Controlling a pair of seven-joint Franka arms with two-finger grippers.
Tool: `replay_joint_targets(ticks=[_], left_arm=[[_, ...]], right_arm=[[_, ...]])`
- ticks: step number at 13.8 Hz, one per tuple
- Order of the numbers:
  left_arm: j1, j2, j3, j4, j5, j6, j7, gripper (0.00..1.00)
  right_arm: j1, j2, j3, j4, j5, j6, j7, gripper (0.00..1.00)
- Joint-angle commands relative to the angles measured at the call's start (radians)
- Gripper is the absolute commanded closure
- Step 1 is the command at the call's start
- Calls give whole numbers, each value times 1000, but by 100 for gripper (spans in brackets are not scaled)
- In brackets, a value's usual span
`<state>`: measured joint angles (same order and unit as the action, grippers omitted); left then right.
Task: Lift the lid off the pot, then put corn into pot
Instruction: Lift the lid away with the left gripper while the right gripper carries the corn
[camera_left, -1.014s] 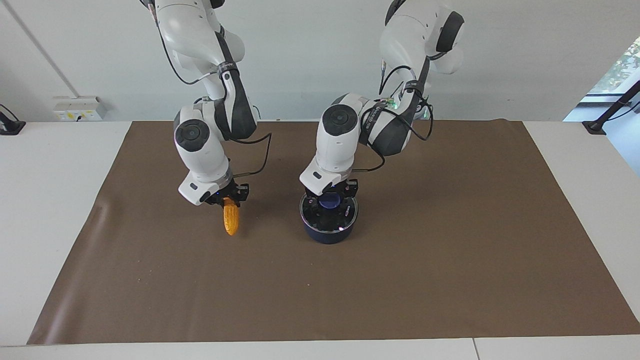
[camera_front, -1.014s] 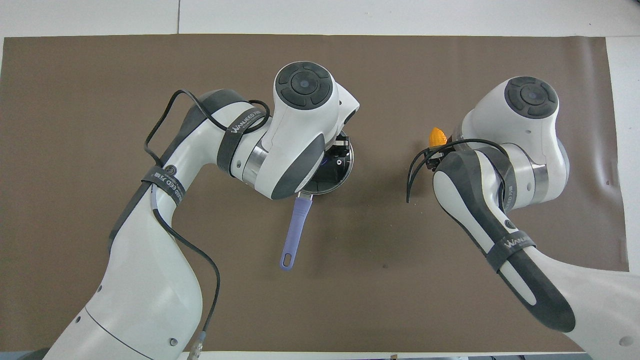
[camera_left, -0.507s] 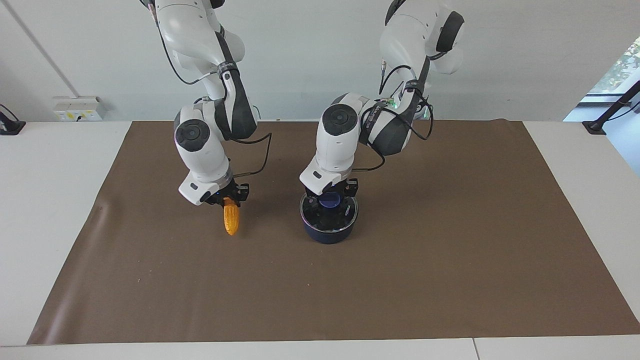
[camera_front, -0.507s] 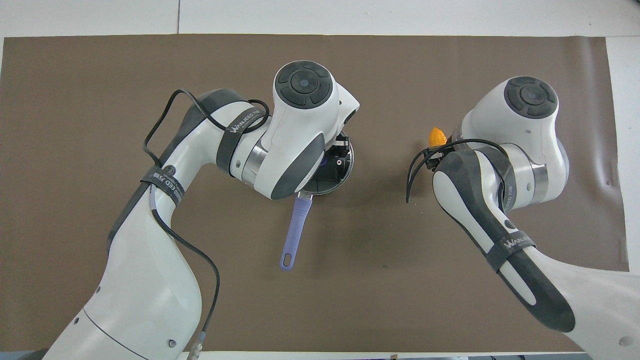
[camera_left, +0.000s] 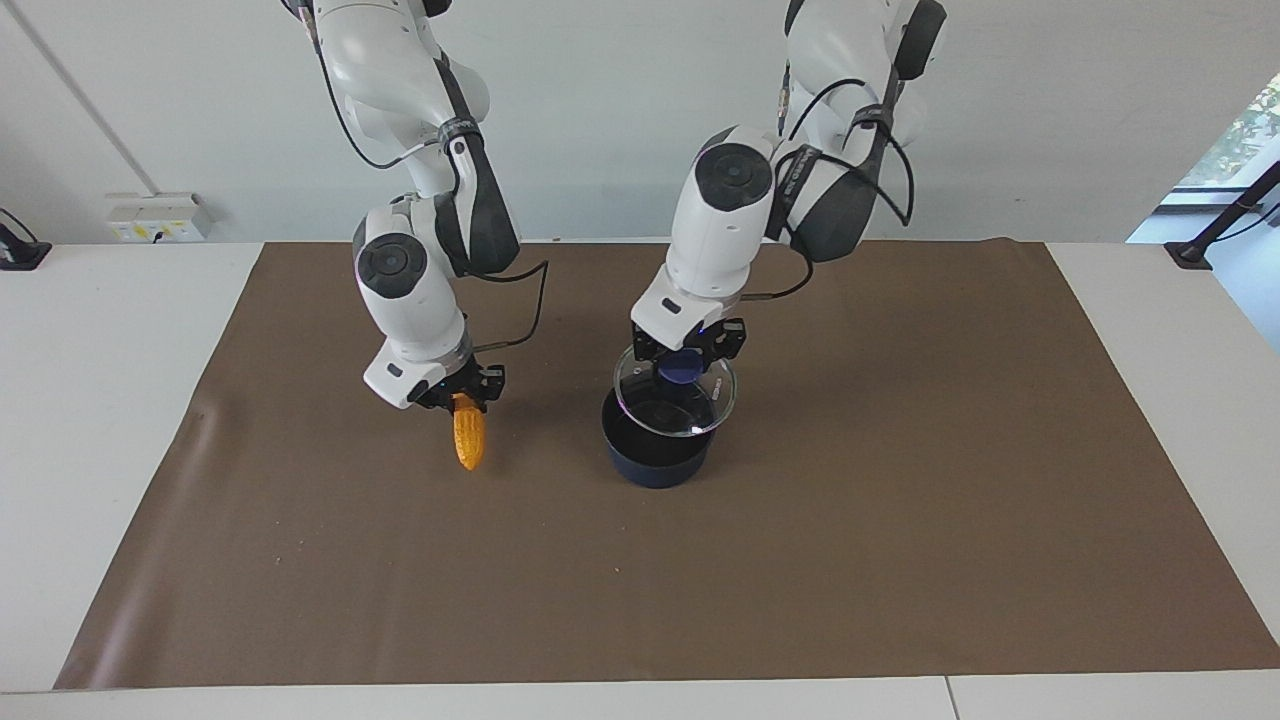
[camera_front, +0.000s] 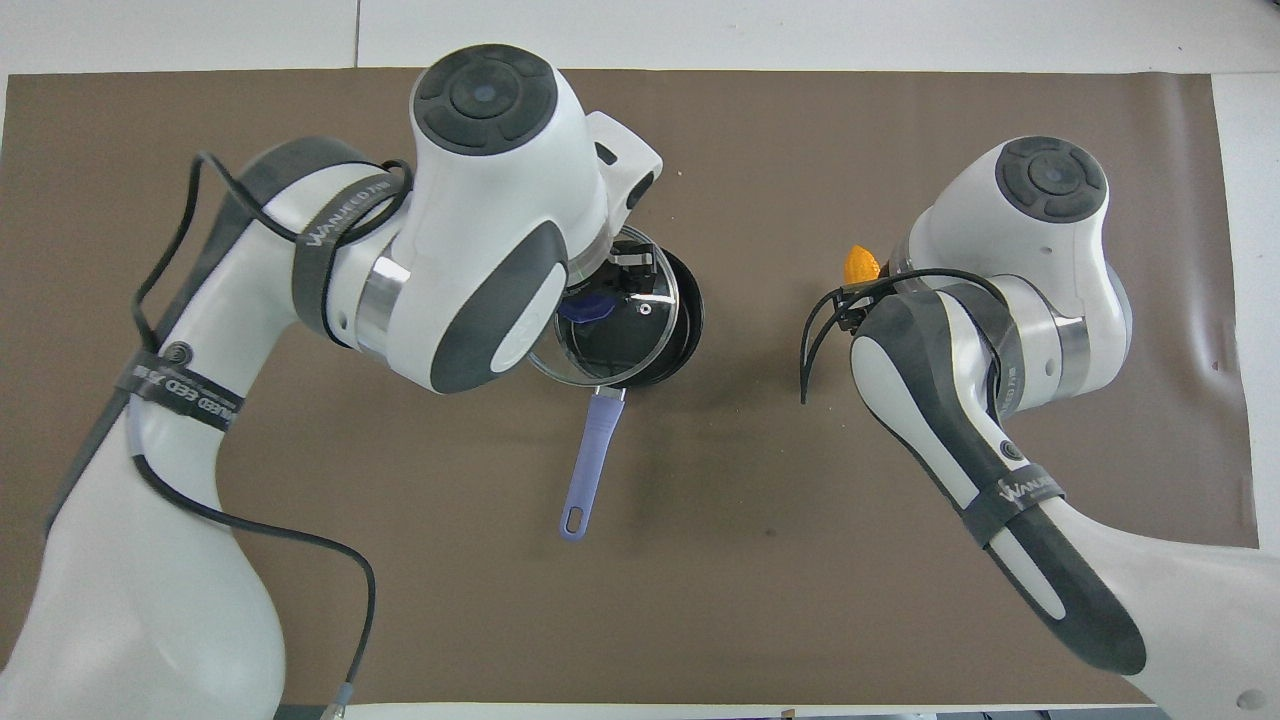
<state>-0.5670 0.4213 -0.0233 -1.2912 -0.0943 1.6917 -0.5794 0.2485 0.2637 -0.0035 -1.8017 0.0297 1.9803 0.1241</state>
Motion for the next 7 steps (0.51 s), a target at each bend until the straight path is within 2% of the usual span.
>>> replay_joint_targets(ticks=[1, 4, 7], left_arm=[[97, -74, 0, -17, -12, -70, 68, 86], [272, -101, 5, -39, -10, -139, 275, 86], [468, -125, 6, -106, 4, -121, 502, 88]], right_arm=[[95, 98, 7, 279, 12, -155, 179, 100], [214, 127, 11, 306, 27, -88, 340, 100], [339, 199, 11, 306, 19, 29, 484, 100]])
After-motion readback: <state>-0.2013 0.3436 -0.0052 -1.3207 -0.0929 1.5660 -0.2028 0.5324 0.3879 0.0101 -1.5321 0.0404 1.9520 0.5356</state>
